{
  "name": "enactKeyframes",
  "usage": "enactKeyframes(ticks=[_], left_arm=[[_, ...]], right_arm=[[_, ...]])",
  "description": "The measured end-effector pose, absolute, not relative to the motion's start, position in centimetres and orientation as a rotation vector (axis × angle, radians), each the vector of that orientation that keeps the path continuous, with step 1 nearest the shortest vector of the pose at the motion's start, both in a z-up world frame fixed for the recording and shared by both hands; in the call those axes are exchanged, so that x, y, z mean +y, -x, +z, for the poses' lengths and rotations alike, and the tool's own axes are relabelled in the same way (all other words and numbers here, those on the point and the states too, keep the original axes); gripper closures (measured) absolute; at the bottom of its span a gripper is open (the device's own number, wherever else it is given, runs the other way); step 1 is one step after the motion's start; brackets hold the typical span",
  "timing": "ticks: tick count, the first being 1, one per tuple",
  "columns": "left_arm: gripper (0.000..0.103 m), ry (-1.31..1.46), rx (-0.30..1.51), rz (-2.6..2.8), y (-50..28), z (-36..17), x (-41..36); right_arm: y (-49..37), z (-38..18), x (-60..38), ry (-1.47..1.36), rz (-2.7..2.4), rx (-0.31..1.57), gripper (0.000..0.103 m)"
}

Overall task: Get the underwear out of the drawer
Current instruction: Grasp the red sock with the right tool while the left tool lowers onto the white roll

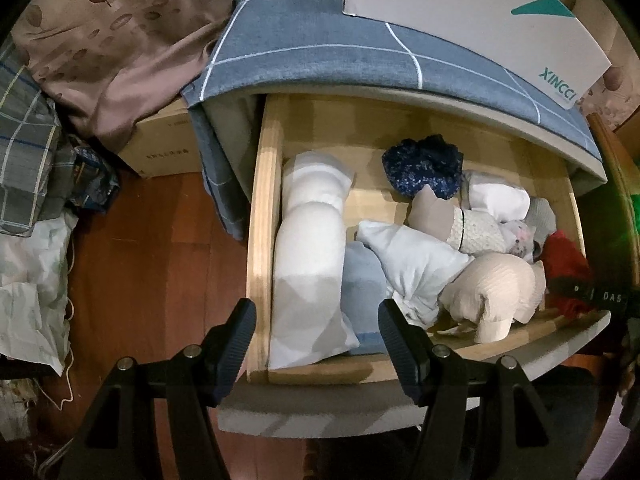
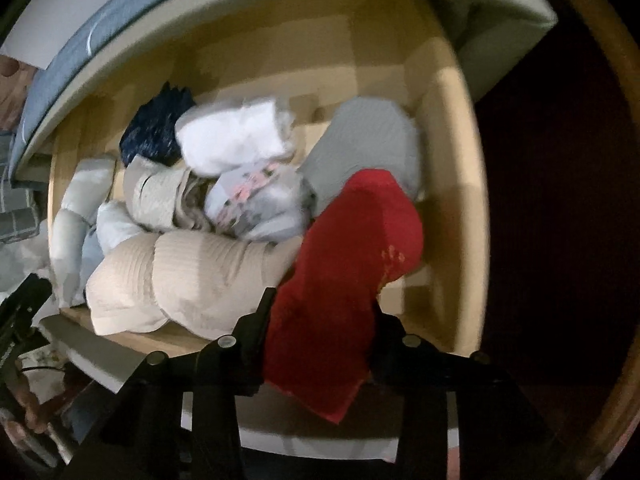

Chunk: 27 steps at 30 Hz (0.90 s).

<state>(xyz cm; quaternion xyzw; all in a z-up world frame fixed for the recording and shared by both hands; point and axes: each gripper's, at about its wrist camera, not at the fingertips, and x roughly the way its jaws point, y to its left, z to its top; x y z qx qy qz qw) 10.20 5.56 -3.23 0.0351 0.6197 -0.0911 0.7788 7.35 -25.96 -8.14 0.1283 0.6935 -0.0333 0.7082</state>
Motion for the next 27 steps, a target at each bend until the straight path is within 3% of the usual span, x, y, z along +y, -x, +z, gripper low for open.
enactKeyframes(ticks=[12,22,24,27], left_arm=[[0.038,-0.007,1.466,-0.181,-11.7,-5.0,5.5],[0.039,-0.023,1.449,-0.186,-11.9,-6.0,4.9],[0.047,-0.05,1.435,-0.181,-11.9,-6.0,4.7],[0.047,-0.067,1.444,-0.167,-12.2,-6.5,4.6]], right_arm=[[-5.9,-7.3,-25.7,-0.357,-0.056,1.476,0.066],[-5.1,-7.5,-24.9,-0.298,-0.068,1.417,0.064],[-5.1,-7.7,-25.1,-0.319,-0.063,1.415,0.063],[-5.1,-8.1,-25.6,-0.365,-0.05,1.418,0.062]])
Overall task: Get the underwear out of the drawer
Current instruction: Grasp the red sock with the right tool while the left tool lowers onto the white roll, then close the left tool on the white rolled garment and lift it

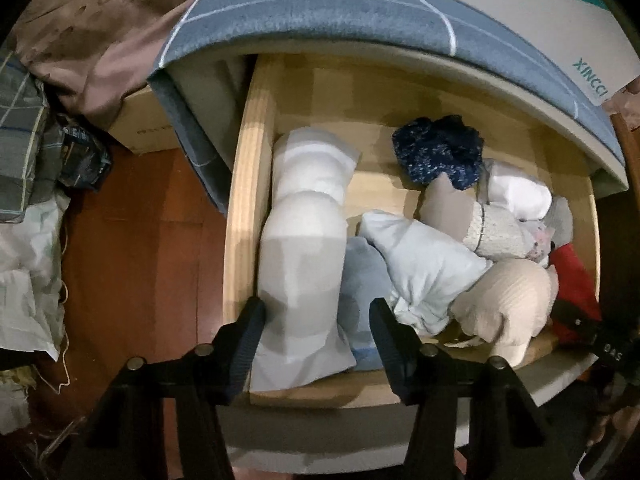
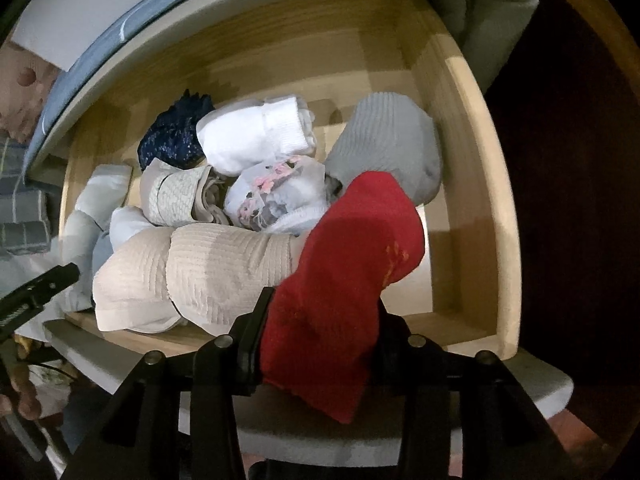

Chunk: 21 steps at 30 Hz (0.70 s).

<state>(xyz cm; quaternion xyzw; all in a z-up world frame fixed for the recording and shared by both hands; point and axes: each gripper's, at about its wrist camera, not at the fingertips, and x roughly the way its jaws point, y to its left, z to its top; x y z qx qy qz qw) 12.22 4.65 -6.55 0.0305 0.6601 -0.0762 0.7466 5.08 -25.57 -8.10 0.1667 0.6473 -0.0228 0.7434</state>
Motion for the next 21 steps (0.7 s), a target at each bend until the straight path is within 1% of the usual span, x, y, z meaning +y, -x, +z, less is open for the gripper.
enactKeyframes(ticks=[10,13,15,17,21], left_arm=[[0.049,-0.099,1.479,-0.138,-12.7,-8.7,3.5],[0.056,-0.061,1.494,-0.146,-12.9,-9.3,3.7],[0.067,-0.044,1.487,-0.153,-12.9,-9.3,3.8],[0.072,-0.051,1.475,-0.155,-12.8,-9.1,3.7],[0.077,-0.027,1.473,-0.16,-12.8,-9.0,3.8]], right_arm=[[-5.2,-8.2,-25.8,-0.384,-0.028,1.427,0.06],[-5.2,-8.3,-25.7,-0.385,-0.027,1.428,0.059],[-5.2,-8.3,-25.7,-0.384,-0.027,1.428,0.059],[-5.3,-8.4,-25.6,-0.385,-0.023,1.432,0.058],[-5.4,-8.4,-25.7,-0.39,-0.022,1.435,0.057]])
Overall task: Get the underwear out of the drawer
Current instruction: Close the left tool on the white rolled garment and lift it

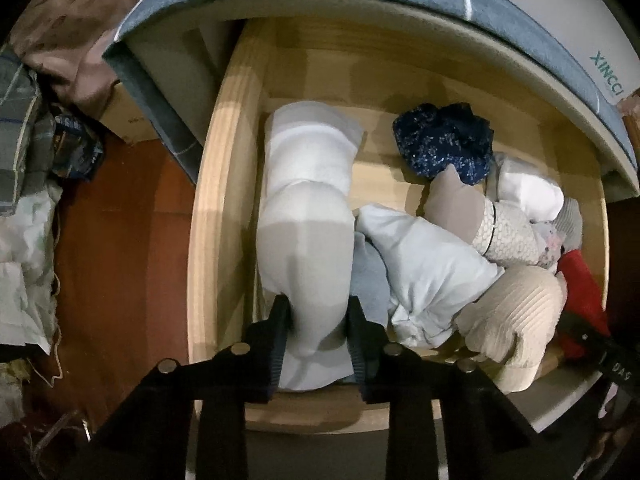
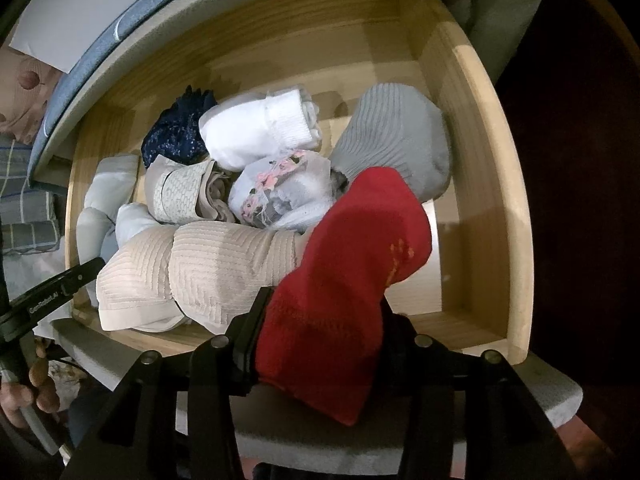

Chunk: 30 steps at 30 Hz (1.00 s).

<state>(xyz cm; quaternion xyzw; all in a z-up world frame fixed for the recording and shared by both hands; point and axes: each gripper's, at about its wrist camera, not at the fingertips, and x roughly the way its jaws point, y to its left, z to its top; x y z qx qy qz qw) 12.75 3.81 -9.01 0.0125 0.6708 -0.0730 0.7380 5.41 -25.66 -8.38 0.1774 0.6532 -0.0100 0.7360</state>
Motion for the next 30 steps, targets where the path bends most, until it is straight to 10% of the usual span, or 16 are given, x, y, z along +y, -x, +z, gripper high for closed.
enactKeyframes(ticks=[30], left_arm=[[0.074,-0.06,1.472,-0.286,-10.3,-4.8,0.4]], right_arm=[[-6.5,-8.7,-24.8,-0.401,-0.02,1.447,0.055]])
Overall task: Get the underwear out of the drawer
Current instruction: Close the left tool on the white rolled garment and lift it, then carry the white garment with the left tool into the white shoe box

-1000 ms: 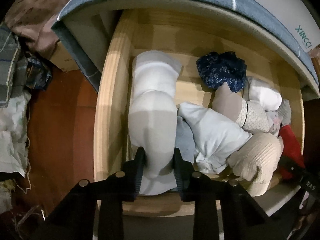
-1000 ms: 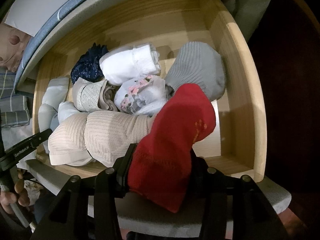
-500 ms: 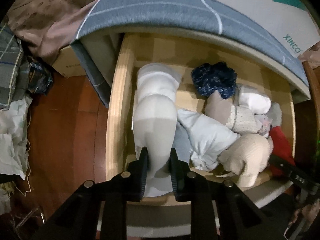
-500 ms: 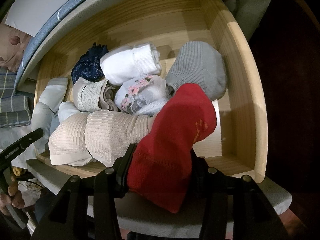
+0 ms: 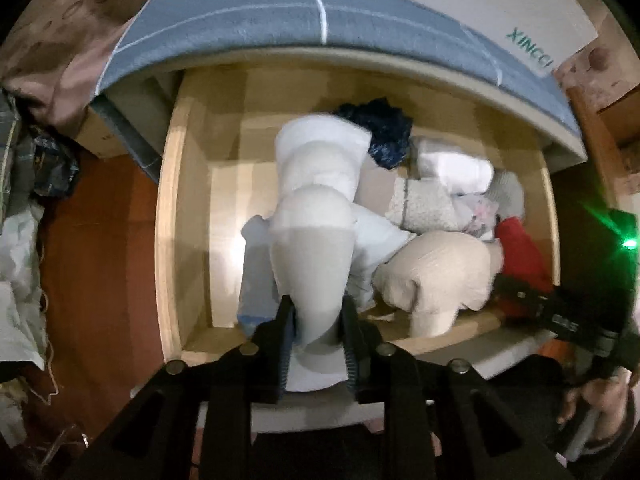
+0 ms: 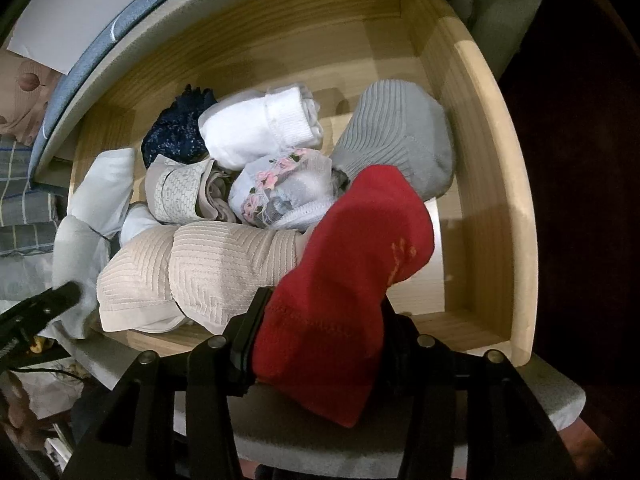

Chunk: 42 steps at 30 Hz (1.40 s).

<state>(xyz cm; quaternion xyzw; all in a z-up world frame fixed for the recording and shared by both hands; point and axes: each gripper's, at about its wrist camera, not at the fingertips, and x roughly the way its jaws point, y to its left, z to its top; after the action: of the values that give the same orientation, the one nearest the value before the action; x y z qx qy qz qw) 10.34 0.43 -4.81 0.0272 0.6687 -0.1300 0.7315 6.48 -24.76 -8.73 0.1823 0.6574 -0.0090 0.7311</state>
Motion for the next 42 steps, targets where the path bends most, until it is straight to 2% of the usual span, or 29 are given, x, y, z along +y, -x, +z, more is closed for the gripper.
enactKeyframes(ticks=[1,3,5,10,13,17,19,20,23,26,42], left_arm=[[0.072,-0.065,1.476,-0.29,-10.4,-5.1,0.4],[0.061,-0.081,1.475,-0.279,-10.6,-5.4,0.1],[0.058,-0.101,1.473,-0.28,-10.8,-5.6,-0.2],[0.055,-0.102,1.48,-0.263,-11.3,-5.8,-0.5],[0.05,-0.121,1.482,-0.241,-11.8,-6.2,-0.8],[0.05,-0.113,1.503,-0.221,-12.7,-7.6,-1.0],[0.051,-0.087,1.506,-0.228,-12.8,-8.1,-1.1],[0.06,-0.083,1.499,-0.233,-12.7,-8.1,-1.2],[0.069,-0.108,1.485,-0.237,-12.6,-7.9,-1.4],[0.074,-0.115,1.481,-0.239,-12.5,-7.6,-1.2],[0.076,-0.117,1.404,-0.306,-10.5,-3.0,-1.0]], right_arm=[[-6.6,-8.7,-24.7,-0.4,-0.019,1.447,0.055],[-6.8,-8.7,-24.6,-0.4,-0.016,1.447,0.055],[-6.9,-8.8,-24.6,-0.401,-0.016,1.449,0.055],[-7.3,-9.0,-24.2,-0.4,-0.014,1.453,0.054],[-7.4,-9.1,-24.1,-0.401,-0.01,1.456,0.054],[-7.6,-9.3,-23.9,-0.4,-0.01,1.457,0.053],[-7.6,-9.3,-23.9,-0.4,-0.009,1.458,0.053],[-7.6,-9.3,-23.9,-0.4,-0.009,1.458,0.053],[-7.6,-9.3,-24.0,-0.401,-0.009,1.458,0.053],[-7.7,-9.5,-23.8,-0.4,-0.007,1.458,0.053],[-7.7,-9.4,-23.4,-0.386,-0.015,1.425,0.066]])
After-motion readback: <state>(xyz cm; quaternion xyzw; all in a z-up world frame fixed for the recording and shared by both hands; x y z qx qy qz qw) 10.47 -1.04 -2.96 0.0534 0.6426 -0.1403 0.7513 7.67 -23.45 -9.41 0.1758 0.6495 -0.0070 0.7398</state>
